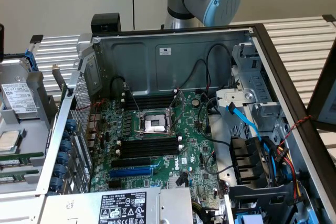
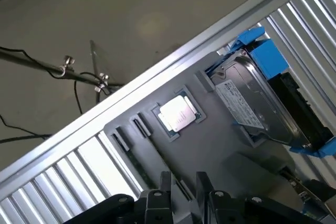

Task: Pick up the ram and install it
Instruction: 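Pick up the ram and move it above insertion slot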

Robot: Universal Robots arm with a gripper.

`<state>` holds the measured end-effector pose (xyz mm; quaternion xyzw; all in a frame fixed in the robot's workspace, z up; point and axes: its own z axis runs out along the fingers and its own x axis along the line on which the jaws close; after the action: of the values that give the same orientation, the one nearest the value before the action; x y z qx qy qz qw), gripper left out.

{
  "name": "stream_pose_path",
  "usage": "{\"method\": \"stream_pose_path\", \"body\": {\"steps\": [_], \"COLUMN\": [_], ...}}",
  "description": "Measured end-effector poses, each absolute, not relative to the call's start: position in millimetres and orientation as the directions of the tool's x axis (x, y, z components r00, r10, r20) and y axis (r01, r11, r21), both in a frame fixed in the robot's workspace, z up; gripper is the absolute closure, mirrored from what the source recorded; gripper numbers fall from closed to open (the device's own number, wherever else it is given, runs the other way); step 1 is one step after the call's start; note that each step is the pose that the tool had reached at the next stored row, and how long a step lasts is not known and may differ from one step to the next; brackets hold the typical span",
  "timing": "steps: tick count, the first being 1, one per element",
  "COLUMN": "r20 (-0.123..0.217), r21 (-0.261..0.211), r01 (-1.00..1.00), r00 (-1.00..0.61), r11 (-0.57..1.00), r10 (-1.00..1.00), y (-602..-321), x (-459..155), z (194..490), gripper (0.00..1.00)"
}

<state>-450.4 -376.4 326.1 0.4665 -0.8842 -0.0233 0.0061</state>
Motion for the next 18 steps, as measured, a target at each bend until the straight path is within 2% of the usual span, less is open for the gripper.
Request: {"method": "stream_pose_path", "body": {"steps": [1, 18], "r20": [-0.011, 0.032], "r21": [0.047, 0.045], "r01": [-0.834, -0.945], "r00": [-0.551, -0.323], "r11": [0.550, 0.324], "r10": [-0.835, -0.946], "y": [-376.4, -376.4], "x": [-450.4, -451.6], "z": [325.3, 319.2], "gripper": [0.64, 0.64]}}
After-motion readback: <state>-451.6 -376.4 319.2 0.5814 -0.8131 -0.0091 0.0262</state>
